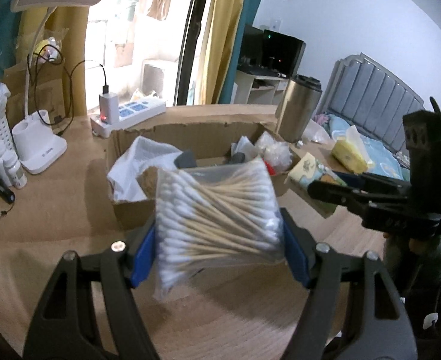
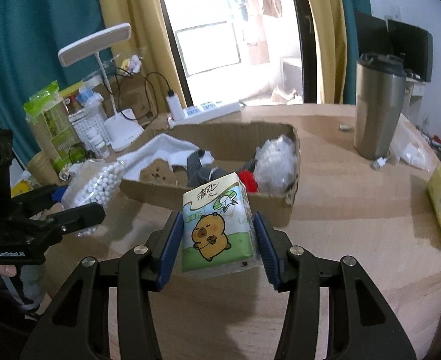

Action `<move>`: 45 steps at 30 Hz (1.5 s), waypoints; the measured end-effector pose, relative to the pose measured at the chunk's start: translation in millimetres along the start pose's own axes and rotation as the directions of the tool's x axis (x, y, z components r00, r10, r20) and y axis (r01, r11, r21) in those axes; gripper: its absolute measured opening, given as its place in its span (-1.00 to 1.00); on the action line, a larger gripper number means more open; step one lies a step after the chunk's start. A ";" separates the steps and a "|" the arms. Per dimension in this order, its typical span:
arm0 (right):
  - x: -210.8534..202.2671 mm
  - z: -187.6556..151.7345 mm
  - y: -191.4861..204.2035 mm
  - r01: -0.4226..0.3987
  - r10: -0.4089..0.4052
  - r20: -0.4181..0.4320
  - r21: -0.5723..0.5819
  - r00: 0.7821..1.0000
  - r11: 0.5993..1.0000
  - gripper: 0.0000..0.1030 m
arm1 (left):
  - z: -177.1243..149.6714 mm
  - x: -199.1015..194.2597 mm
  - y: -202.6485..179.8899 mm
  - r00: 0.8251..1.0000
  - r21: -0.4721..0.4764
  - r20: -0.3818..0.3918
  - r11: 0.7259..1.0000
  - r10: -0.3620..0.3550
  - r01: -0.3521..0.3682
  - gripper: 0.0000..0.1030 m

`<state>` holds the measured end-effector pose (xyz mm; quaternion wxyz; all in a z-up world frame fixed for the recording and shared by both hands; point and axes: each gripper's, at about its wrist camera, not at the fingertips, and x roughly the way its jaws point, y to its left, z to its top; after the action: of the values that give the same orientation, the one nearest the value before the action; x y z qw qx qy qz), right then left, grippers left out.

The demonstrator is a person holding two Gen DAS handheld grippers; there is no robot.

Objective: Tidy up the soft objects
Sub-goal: 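Lower the cotton swab bag and tissue pack into the box and open both grippers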

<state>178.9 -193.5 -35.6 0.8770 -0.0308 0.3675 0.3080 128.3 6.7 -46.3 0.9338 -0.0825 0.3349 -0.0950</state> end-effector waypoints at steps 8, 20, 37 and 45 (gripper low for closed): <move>-4.8 14.5 -7.0 -0.013 0.013 0.042 -0.008 0.999 1.000 0.00 | 14.2 8.3 -7.4 1.000 0.030 0.012 0.999 0.016 -0.017 0.43; -2.3 24.9 -42.7 -0.024 0.022 0.084 0.019 0.996 1.000 0.00 | 35.1 43.5 -18.2 0.999 0.062 -0.017 0.997 0.046 -0.045 0.43; 12.9 37.2 -88.2 -0.046 0.042 0.130 0.025 0.991 0.999 0.00 | 58.5 106.0 -23.1 0.993 0.067 -0.079 0.994 0.088 -0.083 0.43; 27.9 38.0 -107.8 -0.060 0.054 0.119 0.046 0.991 0.997 0.01 | 69.6 137.5 -20.2 0.988 0.062 -0.115 0.994 0.100 -0.093 0.45</move>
<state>278.4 -255.6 -45.1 0.8885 0.0195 0.3232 0.3252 274.7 -38.6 -72.8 0.9180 -0.0340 0.3900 -0.0639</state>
